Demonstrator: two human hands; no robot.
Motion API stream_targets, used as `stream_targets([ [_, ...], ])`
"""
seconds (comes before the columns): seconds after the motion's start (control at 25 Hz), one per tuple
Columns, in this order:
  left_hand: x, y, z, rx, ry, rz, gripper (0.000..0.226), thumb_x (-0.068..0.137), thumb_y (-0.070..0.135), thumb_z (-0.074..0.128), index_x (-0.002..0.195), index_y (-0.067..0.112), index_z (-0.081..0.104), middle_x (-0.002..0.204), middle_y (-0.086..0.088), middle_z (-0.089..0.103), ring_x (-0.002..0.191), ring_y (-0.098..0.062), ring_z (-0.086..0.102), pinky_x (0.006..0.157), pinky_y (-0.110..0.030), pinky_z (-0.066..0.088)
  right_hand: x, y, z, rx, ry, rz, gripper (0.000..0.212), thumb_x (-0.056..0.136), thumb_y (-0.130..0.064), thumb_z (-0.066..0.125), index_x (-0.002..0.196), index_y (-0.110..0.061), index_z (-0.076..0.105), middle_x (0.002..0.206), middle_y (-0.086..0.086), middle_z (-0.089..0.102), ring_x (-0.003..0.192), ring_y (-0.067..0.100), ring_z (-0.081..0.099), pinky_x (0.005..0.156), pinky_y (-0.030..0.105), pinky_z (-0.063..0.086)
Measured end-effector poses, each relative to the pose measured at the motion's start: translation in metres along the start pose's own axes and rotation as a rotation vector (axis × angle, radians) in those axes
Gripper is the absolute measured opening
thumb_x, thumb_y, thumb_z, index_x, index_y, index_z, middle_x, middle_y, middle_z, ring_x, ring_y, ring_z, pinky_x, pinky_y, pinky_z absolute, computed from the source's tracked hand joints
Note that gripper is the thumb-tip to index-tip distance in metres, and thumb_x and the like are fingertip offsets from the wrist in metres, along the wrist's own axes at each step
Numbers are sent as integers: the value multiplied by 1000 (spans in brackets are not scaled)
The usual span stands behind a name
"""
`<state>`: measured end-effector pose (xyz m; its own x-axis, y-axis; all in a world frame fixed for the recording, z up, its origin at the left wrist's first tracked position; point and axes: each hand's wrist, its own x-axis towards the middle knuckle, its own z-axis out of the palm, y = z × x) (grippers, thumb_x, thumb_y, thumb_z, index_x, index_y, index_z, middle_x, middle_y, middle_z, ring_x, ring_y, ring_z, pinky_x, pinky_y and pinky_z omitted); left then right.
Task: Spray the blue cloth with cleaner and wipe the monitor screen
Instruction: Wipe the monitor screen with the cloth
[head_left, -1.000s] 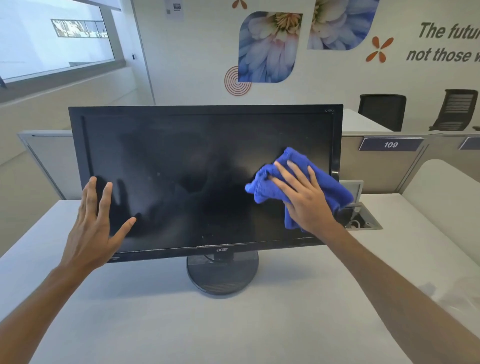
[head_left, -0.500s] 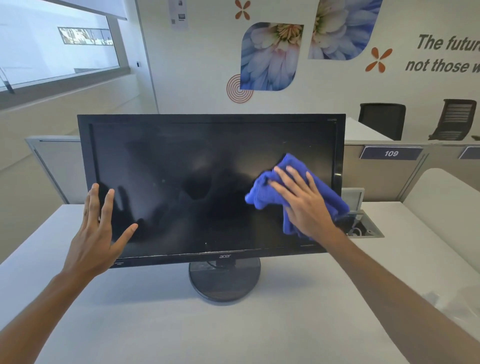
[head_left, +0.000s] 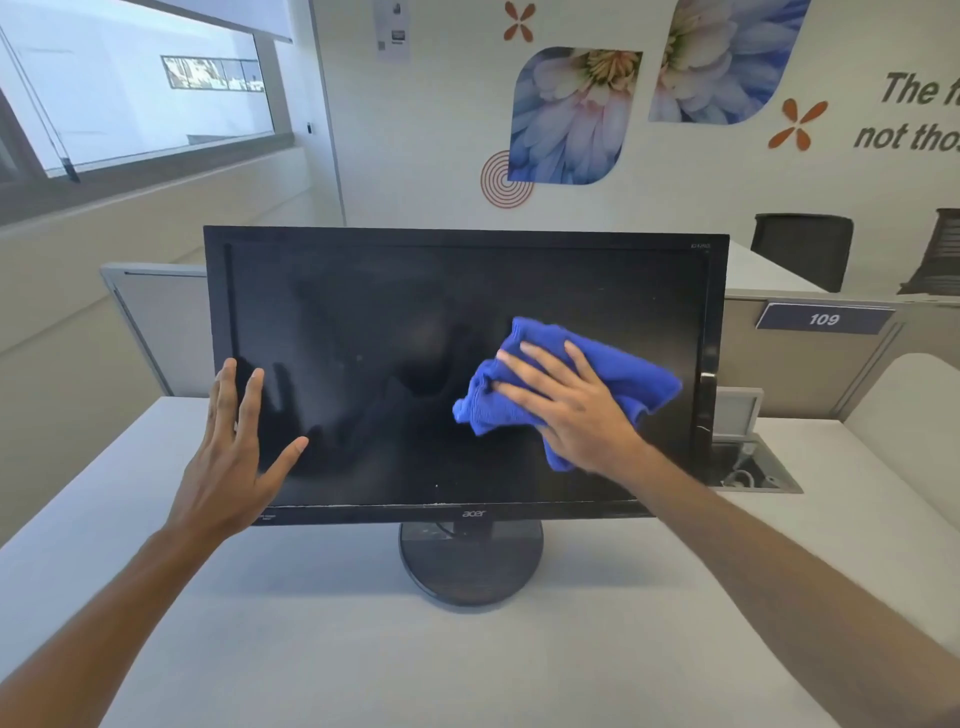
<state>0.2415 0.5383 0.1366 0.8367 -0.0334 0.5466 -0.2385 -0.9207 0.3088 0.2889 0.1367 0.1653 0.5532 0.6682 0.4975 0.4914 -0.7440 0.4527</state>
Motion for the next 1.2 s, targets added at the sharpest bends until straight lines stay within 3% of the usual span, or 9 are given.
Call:
stream_targets([
  [0.16,-2,-2,-3,-7,-7,20,87,86,53,47,154,25,0,163,2,-8,150,-27,3,87,-58,50,-37,-45,18,-12,-99,-134,58,90,-21,36,147,-29,41,161,-2,26,150,23,21,120,51,12],
  [0.32,-5,-6,-6,-15,-5,20,87,86,53,46,154,24,0,164,1,-5,150,-27,6,95,-54,46,-42,-50,14,-48,-190,-249,61,87,-24,37,148,-29,38,160,-2,28,148,23,26,119,49,11],
  [0.4,-6,-7,-6,-5,-13,26,87,86,53,45,154,23,0,164,1,-5,150,-26,5,94,-52,47,-18,-39,4,-50,-131,-186,57,89,-19,39,145,-28,42,159,-3,32,147,23,29,118,50,15],
  [0.48,-5,-8,-5,7,-22,26,87,86,55,44,154,23,0,164,2,-6,150,-25,4,86,-50,53,24,-17,-12,-49,-43,-7,55,89,-18,39,142,-28,46,157,-4,35,146,23,31,118,50,17],
  [0.6,-5,-9,-4,9,-22,17,87,86,61,39,154,26,-2,163,4,-7,150,-25,4,80,-46,56,94,9,-36,-71,15,107,63,86,-11,40,147,-28,40,160,-4,29,147,24,26,119,50,14],
  [0.8,-8,-12,-5,-8,-18,32,86,86,66,32,154,28,-4,163,6,-7,150,-20,1,87,-44,53,124,-5,-30,-51,23,9,61,89,-12,42,149,-26,38,161,-2,28,148,25,24,119,54,15],
  [1.04,-12,-14,-2,-23,-10,34,85,87,61,36,154,27,-3,163,8,-8,150,-17,-2,85,-42,54,62,-67,7,-10,-43,-206,56,90,-19,37,144,-27,46,159,-2,32,148,23,26,120,51,12],
  [1.2,-14,-14,-3,-36,-10,27,84,88,53,43,154,25,-1,163,7,-7,150,-16,-2,88,-41,52,27,-99,21,-10,-166,-326,58,90,-26,36,147,-28,42,161,-3,27,150,23,20,121,49,3],
])
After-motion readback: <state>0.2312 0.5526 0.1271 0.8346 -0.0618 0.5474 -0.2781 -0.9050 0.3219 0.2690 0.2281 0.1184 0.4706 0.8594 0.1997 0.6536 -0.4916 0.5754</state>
